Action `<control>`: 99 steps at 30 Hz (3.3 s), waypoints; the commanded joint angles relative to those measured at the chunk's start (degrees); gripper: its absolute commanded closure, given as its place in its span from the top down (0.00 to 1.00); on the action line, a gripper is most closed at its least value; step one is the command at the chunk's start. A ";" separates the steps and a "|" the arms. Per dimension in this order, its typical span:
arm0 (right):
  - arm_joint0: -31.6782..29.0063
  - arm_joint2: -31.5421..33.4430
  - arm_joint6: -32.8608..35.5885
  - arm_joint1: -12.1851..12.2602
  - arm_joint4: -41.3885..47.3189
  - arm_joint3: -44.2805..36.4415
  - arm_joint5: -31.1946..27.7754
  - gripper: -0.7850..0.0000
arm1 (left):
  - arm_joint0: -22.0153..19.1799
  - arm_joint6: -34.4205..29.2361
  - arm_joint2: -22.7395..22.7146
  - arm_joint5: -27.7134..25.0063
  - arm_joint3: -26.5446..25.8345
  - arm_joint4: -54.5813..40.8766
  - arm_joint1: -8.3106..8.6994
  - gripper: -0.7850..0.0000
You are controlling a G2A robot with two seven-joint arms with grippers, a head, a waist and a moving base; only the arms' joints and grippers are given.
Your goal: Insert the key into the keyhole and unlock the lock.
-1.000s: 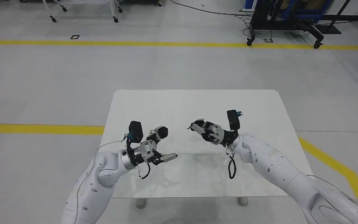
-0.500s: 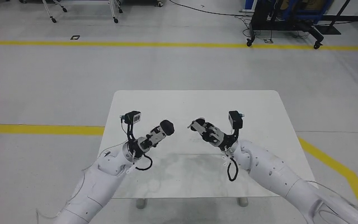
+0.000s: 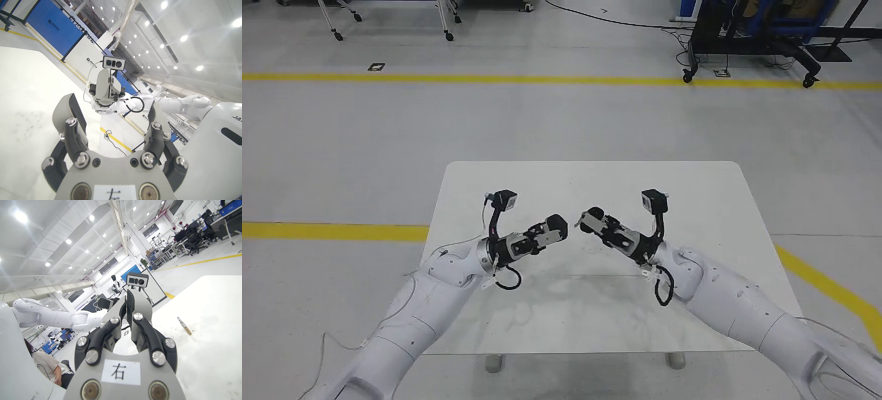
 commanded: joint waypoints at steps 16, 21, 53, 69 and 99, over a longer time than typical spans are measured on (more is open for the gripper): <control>0.38 2.88 15.16 -4.03 8.09 5.58 0.00 0.00 | -0.70 0.00 -0.97 0.00 3.21 2.27 -1.98 0.48; 0.00 4.38 17.62 -4.85 8.54 6.01 0.00 0.00 | -1.03 0.00 -1.16 0.00 4.28 2.81 -2.51 0.41; -3.61 12.61 24.80 -8.20 6.10 8.14 0.00 0.00 | -1.15 0.00 -4.64 0.00 7.19 5.12 -4.42 0.00; -5.26 16.10 29.08 -9.03 7.64 7.87 0.00 0.00 | -0.20 0.00 -5.04 0.00 6.22 5.49 -4.67 0.36; -6.55 19.42 32.70 -9.57 6.44 9.44 0.70 1.00 | -0.29 -0.02 -4.23 0.01 6.08 2.47 -3.64 0.00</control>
